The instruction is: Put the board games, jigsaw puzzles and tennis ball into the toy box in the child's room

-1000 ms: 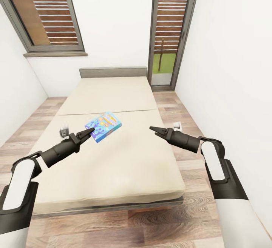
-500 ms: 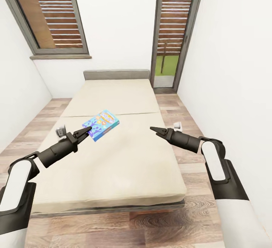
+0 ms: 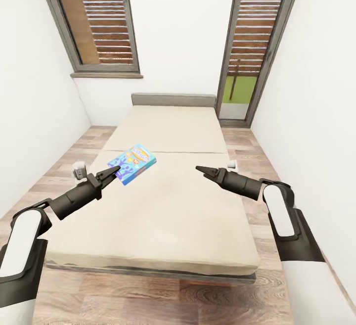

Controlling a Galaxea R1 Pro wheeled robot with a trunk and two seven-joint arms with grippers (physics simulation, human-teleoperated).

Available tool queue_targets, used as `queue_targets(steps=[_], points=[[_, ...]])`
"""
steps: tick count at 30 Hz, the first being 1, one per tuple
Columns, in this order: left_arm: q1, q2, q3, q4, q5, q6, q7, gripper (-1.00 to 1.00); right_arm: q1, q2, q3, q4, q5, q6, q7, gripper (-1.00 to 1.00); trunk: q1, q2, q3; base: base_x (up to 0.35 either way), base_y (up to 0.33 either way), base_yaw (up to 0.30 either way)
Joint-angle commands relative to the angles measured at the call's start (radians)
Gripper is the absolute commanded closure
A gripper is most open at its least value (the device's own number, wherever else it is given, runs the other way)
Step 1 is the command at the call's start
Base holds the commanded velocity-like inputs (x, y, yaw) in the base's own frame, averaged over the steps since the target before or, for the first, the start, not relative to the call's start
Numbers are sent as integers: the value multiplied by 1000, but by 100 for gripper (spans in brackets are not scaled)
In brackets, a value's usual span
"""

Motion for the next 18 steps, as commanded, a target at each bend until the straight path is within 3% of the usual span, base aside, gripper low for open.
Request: queue_targets(steps=[1, 18], points=[[-1, 0, 1, 0, -7, 4, -10, 100, 0, 0, -2, 0, 9, 4, 9, -100, -4, 7, 3, 0, 0, 274], [-1, -1, -4, 0, -7, 4, -6, 100, -1, 1, 0, 0, 10, 4, 9, -100, -69, 126, 64, 0, 0, 280]])
